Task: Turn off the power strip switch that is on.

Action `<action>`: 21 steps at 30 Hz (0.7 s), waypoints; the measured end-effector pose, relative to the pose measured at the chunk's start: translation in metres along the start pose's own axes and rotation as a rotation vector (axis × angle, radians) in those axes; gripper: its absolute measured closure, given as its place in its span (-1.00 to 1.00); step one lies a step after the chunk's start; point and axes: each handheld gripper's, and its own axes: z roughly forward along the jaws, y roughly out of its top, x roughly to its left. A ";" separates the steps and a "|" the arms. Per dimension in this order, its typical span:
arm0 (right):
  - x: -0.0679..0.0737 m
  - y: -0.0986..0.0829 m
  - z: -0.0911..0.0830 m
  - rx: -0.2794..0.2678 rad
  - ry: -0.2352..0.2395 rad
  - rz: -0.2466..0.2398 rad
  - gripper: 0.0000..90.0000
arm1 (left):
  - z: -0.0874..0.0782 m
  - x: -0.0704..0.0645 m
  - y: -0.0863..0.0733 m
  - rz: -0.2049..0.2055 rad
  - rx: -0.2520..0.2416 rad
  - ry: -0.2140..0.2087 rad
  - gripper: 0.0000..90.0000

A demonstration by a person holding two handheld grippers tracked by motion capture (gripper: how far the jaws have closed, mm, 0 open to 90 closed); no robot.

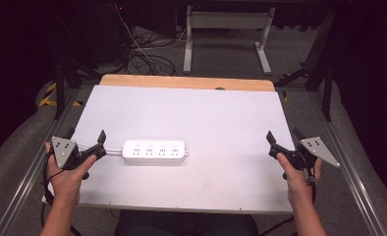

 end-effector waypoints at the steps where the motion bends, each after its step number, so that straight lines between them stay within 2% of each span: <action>1: 0.000 0.000 -0.001 -0.004 -0.001 -0.002 -0.83 | 0.000 0.000 0.000 0.004 0.002 -0.002 -0.90; 11: 0.001 0.000 0.000 -0.002 0.001 0.000 -0.83 | -0.001 0.001 0.000 -0.009 -0.008 0.008 -0.86; 15: 0.001 0.000 0.000 -0.002 0.003 0.000 -0.83 | -0.002 0.001 0.001 -0.015 -0.013 0.019 -0.74; 20: 0.002 0.000 0.000 -0.002 0.004 0.002 -0.83 | -0.004 0.001 0.001 -0.010 -0.011 0.014 -0.31; 21: 0.002 0.000 0.000 -0.002 0.004 0.002 -0.83 | -0.004 0.001 0.002 -0.009 -0.008 0.013 -0.31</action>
